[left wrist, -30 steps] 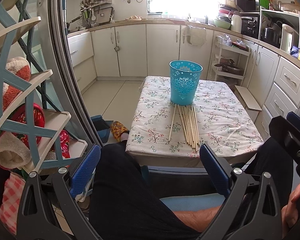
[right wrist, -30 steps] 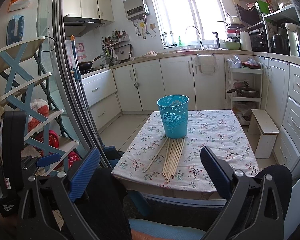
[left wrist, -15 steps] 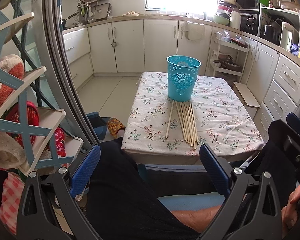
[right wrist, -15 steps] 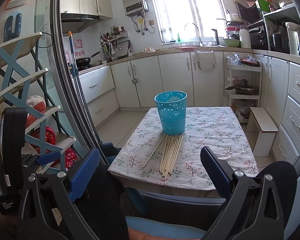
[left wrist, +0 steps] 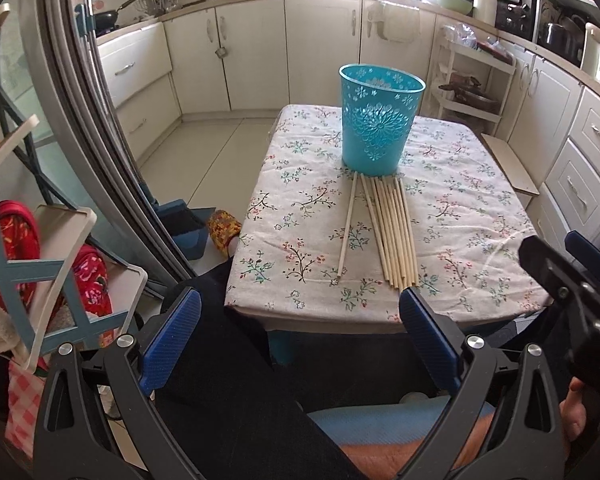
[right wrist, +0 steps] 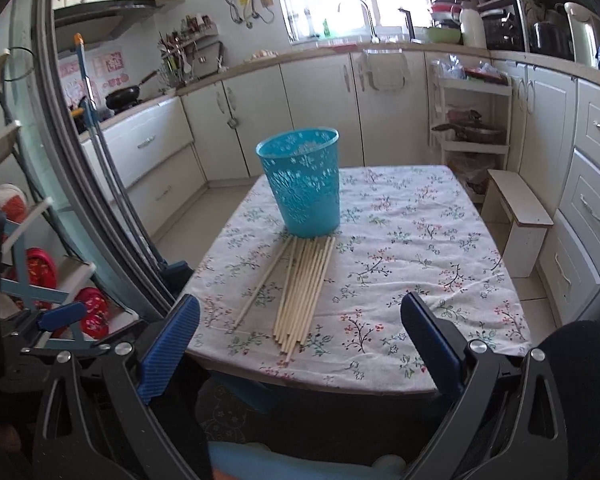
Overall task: Organize utensils
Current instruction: 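Lower both grippers toward the wooden skewers beside the teal cup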
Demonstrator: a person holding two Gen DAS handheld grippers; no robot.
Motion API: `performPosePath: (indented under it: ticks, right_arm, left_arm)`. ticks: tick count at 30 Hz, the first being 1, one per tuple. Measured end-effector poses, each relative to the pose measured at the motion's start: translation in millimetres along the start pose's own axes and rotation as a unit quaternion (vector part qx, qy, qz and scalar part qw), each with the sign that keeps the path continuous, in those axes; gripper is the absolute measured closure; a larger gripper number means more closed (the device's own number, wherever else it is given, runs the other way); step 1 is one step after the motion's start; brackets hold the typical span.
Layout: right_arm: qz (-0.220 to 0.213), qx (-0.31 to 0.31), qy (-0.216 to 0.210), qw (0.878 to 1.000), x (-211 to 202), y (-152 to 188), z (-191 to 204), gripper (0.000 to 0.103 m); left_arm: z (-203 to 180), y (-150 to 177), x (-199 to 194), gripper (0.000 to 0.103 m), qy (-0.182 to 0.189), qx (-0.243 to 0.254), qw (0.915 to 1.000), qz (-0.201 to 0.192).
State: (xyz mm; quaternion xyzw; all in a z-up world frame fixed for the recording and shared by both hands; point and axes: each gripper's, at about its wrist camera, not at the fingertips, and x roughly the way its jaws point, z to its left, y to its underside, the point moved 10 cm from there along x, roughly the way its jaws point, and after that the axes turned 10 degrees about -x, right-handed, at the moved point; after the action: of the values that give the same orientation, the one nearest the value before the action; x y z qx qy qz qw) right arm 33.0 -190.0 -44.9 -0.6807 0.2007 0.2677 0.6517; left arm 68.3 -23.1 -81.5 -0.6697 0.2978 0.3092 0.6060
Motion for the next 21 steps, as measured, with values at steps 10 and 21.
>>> performPosePath:
  ticks: [10, 21]
  right_arm:
    - [0.088, 0.039, -0.006, 0.995, 112.3, 12.0, -31.2, 0.039]
    - [0.138, 0.051, 0.005, 0.989, 172.1, 16.3, -39.1, 0.061]
  left_arm:
    - [-2.9, -12.5, 80.2, 0.007, -0.008, -0.007, 0.9984, 0.055]
    - [-15.9, -31.7, 117.5, 0.007, -0.003, -0.004, 0.9978, 0.067]
